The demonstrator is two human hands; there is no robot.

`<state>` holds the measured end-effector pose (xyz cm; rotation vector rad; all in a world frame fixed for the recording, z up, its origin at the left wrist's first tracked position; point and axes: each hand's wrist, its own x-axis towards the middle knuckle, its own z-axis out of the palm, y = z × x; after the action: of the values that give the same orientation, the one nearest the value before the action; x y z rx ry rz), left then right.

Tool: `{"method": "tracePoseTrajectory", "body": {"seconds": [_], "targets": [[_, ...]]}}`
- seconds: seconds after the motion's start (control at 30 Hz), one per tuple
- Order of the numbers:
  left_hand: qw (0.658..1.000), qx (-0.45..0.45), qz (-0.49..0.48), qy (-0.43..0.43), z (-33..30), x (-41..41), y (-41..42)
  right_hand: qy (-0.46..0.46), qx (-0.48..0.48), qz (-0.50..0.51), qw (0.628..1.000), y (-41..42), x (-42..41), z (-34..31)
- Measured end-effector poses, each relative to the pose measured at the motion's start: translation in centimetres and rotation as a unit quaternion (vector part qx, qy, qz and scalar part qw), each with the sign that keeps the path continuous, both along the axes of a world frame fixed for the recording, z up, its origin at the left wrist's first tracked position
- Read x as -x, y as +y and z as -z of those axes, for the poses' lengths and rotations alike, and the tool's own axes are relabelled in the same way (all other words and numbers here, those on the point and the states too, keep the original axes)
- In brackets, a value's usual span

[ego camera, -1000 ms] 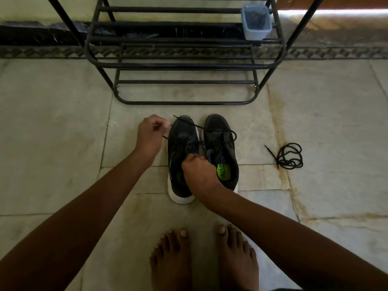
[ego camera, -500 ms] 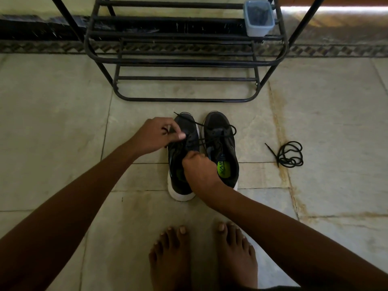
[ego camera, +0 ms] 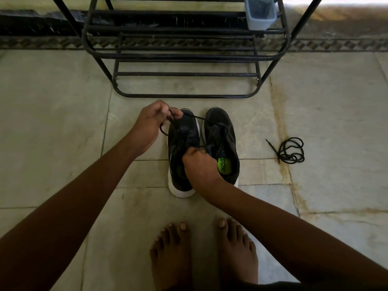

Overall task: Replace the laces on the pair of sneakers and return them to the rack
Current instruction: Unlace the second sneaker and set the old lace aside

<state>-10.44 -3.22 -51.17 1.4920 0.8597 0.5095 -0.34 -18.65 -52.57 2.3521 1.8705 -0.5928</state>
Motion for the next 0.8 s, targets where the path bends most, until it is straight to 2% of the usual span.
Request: {"method": "tracePoseTrajectory", "body": {"seconds": [0.03, 0.07, 0.1, 0.13, 0.17, 0.2, 0.27, 0.33, 0.43, 0.5, 0.53, 0.73, 0.8], "targets": [[0.991, 0.096, -0.038, -0.079, -0.4, -0.1, -0.2, 0.001, 0.000, -0.001, 1.000, 0.0, 0.0, 0.0], [0.969, 0.183, -0.073, -0.150, -0.7, -0.2, -0.3, 0.001, 0.001, 0.000, 1.000, 0.0, 0.0, 0.0], [0.946, 0.239, -0.100, -0.196, -0.8, -0.2, -0.2, 0.001, 0.001, 0.002, 1.000, 0.0, 0.1, 0.1], [0.935, 0.257, -0.121, -0.213, -0.9, -0.3, -0.1, 0.001, 0.000, 0.005, 1.000, 0.0, 0.1, 0.2], [0.940, 0.242, -0.135, -0.198, -0.9, -0.4, 0.1, 0.002, -0.002, 0.007, 1.000, 0.0, 0.1, 0.3], [0.960, 0.188, -0.140, -0.152, -0.8, -0.5, 0.2, 0.003, -0.002, 0.006, 1.000, 0.0, 0.1, 0.3], [0.995, -0.022, -0.099, 0.007, -0.6, -0.6, 0.2, 0.008, -0.001, 0.003, 1.000, 0.0, 0.1, 0.4], [0.965, -0.235, 0.010, 0.120, -0.1, -0.6, 0.0, 0.002, -0.003, 0.004, 1.000, 0.0, 0.1, 0.3], [0.866, -0.390, 0.213, 0.228, 1.2, -0.2, -0.3, -0.015, -0.004, 0.009, 1.000, 0.2, 0.3, 0.4], [0.819, -0.425, 0.275, 0.268, 1.6, -0.1, -0.3, -0.013, -0.001, 0.009, 1.000, 0.2, 0.4, 0.4], [0.814, -0.426, 0.287, 0.270, 1.7, -0.2, -0.3, -0.011, 0.000, 0.007, 1.000, 0.2, 0.4, 0.4], [0.835, -0.371, 0.280, 0.296, 1.2, -0.9, 0.1, -0.002, -0.003, 0.002, 1.000, 0.1, 0.2, 0.3], [0.869, -0.341, 0.235, 0.272, 1.0, -0.8, 0.5, 0.003, -0.005, 0.003, 1.000, 0.2, 0.2, 0.4]]}}
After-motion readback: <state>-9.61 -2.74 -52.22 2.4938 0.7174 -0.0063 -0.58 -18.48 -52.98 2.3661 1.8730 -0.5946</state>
